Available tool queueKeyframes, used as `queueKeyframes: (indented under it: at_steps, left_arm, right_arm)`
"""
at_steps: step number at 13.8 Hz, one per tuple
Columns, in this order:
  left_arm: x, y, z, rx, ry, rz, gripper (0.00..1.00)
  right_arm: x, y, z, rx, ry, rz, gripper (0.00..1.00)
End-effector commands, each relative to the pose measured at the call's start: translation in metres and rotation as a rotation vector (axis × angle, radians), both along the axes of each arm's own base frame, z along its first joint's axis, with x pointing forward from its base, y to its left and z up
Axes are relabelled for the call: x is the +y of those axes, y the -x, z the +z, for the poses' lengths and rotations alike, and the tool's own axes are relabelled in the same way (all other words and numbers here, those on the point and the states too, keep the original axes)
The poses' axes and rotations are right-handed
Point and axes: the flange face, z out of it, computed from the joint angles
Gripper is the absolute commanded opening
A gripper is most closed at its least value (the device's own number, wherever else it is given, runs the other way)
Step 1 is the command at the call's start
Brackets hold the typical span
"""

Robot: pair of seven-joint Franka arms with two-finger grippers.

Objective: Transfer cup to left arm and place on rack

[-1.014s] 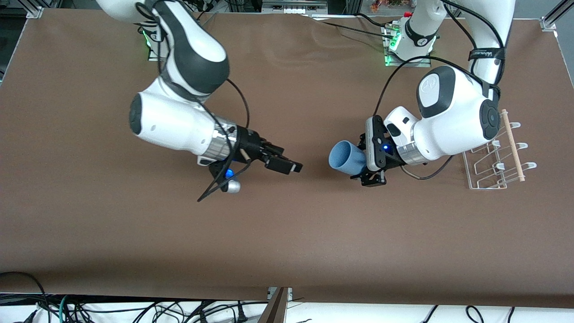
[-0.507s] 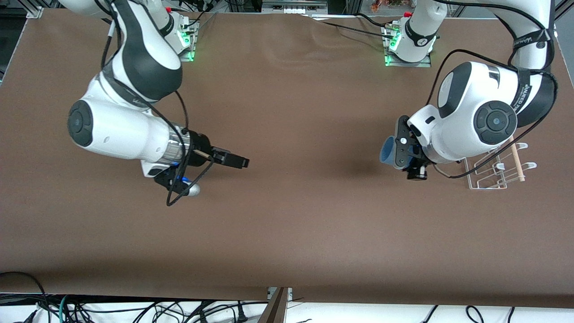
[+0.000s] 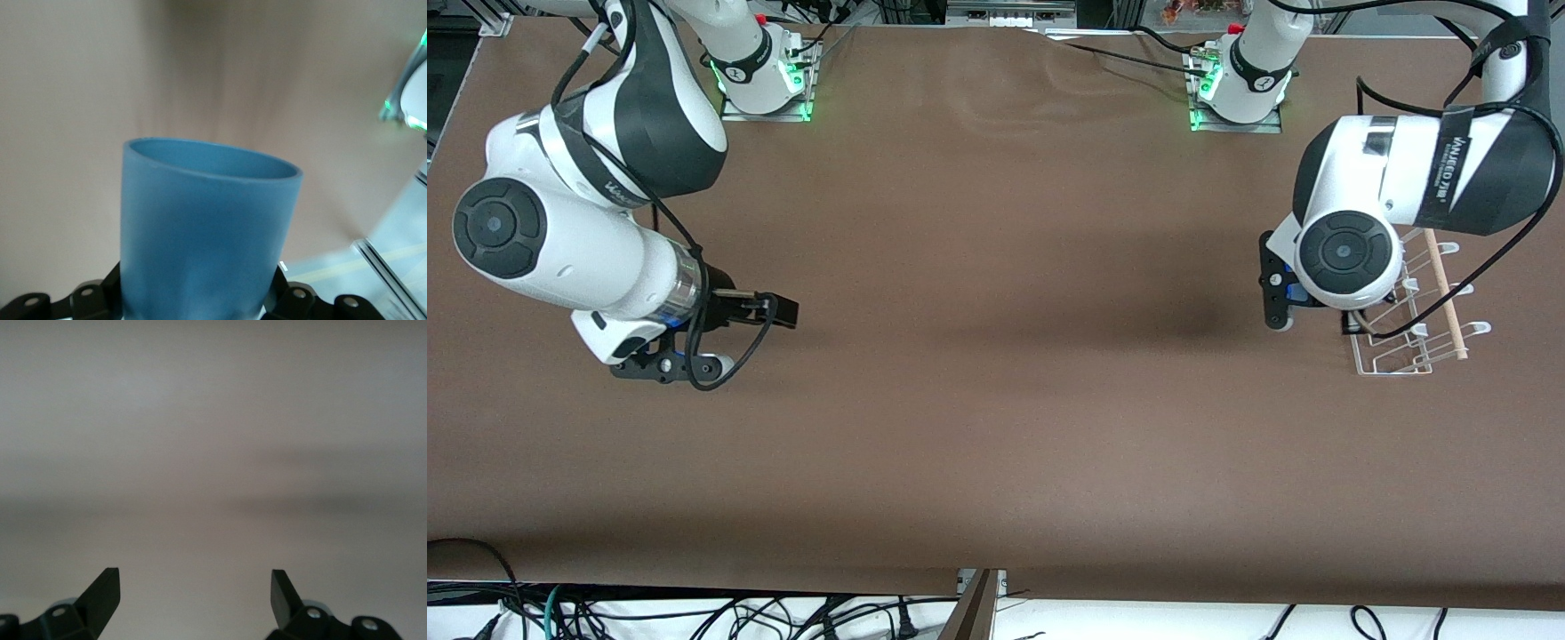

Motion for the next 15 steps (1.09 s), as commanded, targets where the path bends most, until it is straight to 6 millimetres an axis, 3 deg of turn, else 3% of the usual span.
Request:
queueKeyframes:
  at_steps: [1,4,7,9,11,13,15]
  left_arm:
    - [0.008,0.009,0.016,-0.042,-0.207,0.083,0.03]
    - [0.017,0.019,-0.013,-0.084,-0.493,0.236,0.04]
    - [-0.001,0.041,-0.077,-0.144,-0.819,0.316,0.03]
    - [-0.003,0.06,-0.116,-0.213,-0.947,0.241,0.03]
    - [0.016,0.061,-0.143,-0.261,-0.959,0.171,0.03]
    - [0.059,0.055,-0.151,-0.284,-0.952,0.138,0.03]
    - [0.082,0.061,-0.159,-0.29,-0.932,0.095,0.03]
  right_arm:
    - [-0.036,0.002,0.022,-0.021,0.05,0.098,1.0]
    - [-0.08,0.006,0.039,-0.042,0.055,0.102,1.0]
    - [-0.107,0.02,0.046,-0.049,0.072,0.065,1.0]
    - [-0.129,0.028,0.047,-0.062,0.079,0.038,1.0]
    - [-0.141,0.036,0.052,-0.075,0.079,0.031,1.0]
    - [-0.139,0.044,0.064,-0.1,0.106,0.064,1.0]
    - [-0.153,0.056,0.083,-0.127,0.107,0.042,1.0]
